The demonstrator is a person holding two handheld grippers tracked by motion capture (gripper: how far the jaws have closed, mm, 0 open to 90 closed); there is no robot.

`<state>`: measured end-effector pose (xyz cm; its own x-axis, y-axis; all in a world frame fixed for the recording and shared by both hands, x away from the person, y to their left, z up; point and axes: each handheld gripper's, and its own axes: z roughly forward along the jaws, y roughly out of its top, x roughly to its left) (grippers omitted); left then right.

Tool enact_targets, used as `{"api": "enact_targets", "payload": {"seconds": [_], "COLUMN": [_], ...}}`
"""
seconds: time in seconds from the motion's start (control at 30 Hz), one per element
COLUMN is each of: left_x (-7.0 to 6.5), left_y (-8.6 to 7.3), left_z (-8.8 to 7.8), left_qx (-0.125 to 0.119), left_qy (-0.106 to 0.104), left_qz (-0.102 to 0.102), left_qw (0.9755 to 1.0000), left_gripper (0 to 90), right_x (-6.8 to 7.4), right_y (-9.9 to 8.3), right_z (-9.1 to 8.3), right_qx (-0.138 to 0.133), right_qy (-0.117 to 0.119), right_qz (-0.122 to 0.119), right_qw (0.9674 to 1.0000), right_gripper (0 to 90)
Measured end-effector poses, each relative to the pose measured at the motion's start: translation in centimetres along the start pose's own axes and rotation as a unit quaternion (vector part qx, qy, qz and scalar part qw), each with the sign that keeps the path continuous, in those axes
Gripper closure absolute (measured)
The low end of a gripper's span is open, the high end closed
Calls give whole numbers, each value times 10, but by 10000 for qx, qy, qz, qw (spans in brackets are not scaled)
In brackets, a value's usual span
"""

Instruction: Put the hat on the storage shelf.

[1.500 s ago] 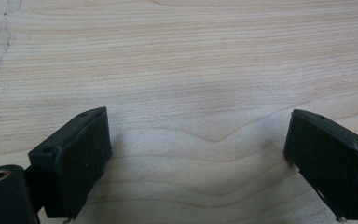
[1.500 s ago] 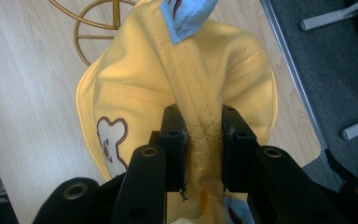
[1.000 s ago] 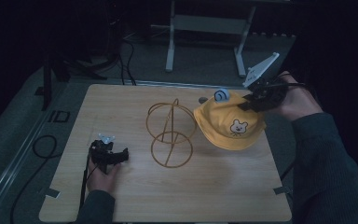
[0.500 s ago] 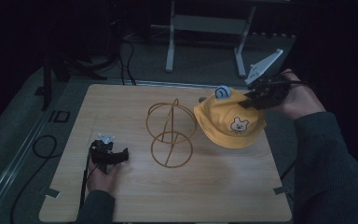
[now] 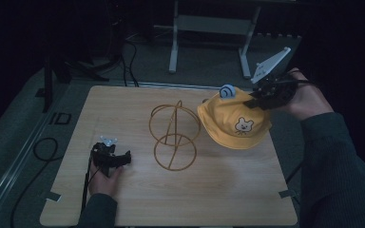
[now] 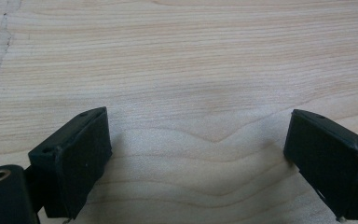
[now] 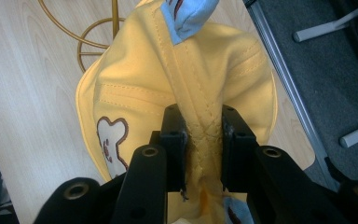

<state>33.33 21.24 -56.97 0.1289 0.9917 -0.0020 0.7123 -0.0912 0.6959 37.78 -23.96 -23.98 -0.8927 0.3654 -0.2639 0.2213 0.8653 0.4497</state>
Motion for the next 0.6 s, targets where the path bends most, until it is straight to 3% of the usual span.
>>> {"api": "enact_targets", "payload": {"seconds": [0.6], "left_x": [0], "left_y": [0], "left_z": [0], "left_qx": [1], "left_qy": [0], "left_qz": [0], "left_qw": [10000], "left_gripper": [72], "right_x": [-1], "right_y": [7], "right_z": [-3], "right_qx": [-263], "right_qy": [57], "right_qz": [32], "right_qw": [9996], "right_gripper": [744]}}
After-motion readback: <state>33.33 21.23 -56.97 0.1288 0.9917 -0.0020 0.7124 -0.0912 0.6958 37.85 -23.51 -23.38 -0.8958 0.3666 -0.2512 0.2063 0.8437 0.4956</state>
